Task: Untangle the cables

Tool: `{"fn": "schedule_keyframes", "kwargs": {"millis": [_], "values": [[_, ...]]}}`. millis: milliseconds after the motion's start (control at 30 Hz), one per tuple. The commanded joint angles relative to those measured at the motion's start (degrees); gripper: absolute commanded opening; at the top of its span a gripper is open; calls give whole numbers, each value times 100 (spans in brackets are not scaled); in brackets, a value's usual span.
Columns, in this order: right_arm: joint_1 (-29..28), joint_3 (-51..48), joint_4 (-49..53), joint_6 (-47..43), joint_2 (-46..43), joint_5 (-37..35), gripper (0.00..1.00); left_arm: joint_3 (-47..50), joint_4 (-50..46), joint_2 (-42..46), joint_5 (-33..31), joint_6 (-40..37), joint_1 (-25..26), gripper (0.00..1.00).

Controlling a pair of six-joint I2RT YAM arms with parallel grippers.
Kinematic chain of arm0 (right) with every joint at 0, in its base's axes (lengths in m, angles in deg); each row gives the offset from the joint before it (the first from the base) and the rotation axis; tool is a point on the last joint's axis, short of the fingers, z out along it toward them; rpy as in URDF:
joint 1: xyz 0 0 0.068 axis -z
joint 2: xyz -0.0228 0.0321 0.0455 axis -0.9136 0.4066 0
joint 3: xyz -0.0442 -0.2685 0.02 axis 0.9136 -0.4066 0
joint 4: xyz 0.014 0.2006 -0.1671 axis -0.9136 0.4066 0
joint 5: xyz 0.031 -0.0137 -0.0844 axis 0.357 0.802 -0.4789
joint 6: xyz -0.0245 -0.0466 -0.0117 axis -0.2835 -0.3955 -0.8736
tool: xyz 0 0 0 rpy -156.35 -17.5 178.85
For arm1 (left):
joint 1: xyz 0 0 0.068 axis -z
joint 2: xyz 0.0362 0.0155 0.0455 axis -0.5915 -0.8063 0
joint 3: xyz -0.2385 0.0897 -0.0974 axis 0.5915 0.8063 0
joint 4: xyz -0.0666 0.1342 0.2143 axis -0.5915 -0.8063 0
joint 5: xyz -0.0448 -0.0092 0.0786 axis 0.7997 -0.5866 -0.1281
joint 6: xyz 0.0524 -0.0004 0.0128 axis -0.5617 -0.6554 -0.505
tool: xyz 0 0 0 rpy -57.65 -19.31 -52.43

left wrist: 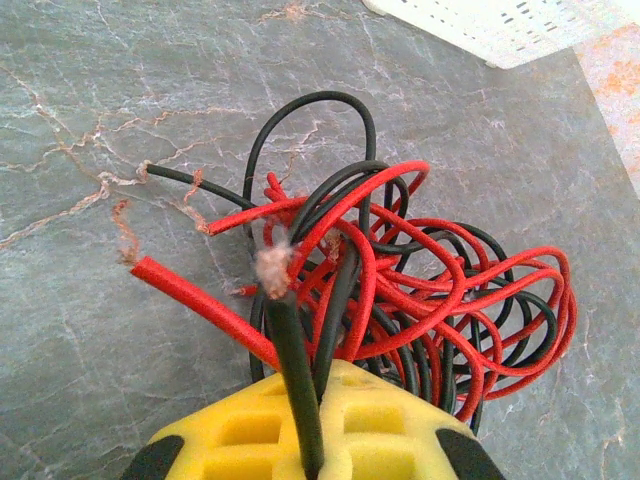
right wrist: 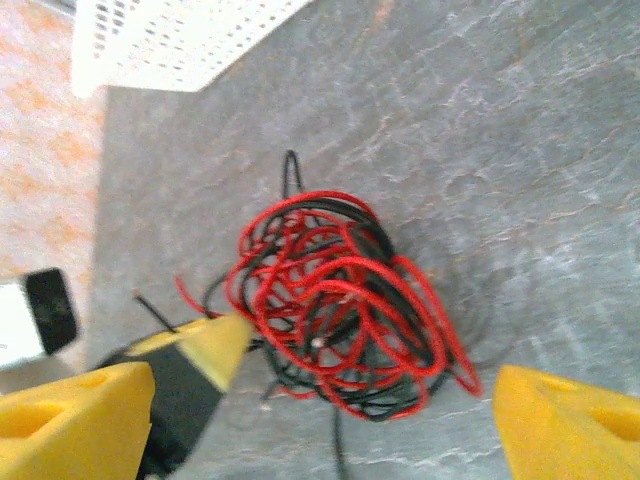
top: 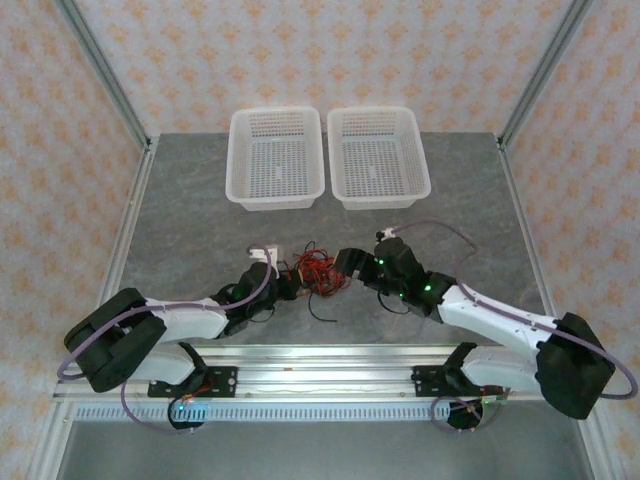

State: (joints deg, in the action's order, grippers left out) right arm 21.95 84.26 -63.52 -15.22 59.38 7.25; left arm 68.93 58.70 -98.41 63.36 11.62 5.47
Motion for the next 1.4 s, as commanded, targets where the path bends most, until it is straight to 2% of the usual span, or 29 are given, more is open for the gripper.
{"fn": "schedule_keyframes", "kwargs": {"millis": [0,333,733,833,933,1033,1100,1133,1267,1367], "values": [[23,174,285,515,71,203,90,-26,21,-29,-280,99,104,0],[20,408,-29,1002,1268,-7,88,202,10,264,-441,285,203,0],[20,537,-1210,707,2844,520,70,335,135,219,-397,355,210,0],[20,601,-1334,462,3016,548,54,263,38,155,-379,354,205,0],[20,556,-1560,162,3049,557,35,210,-88,142,-378,405,211,0],[20,407,-1892,-243,2946,487,8,185,-283,257,-421,477,208,0],[17,341,-1943,-621,2773,297,0,109,-635,458,-486,470,211,0],[19,312,-1946,-839,2658,182,0,60,-810,594,-535,427,206,2],[20,123,-1953,-2098,2010,-181,0,-151,-1649,1389,-743,111,209,32],[20,-146,-2170,-3082,1569,-234,0,-341,-2129,1927,-833,-138,196,49]]}}
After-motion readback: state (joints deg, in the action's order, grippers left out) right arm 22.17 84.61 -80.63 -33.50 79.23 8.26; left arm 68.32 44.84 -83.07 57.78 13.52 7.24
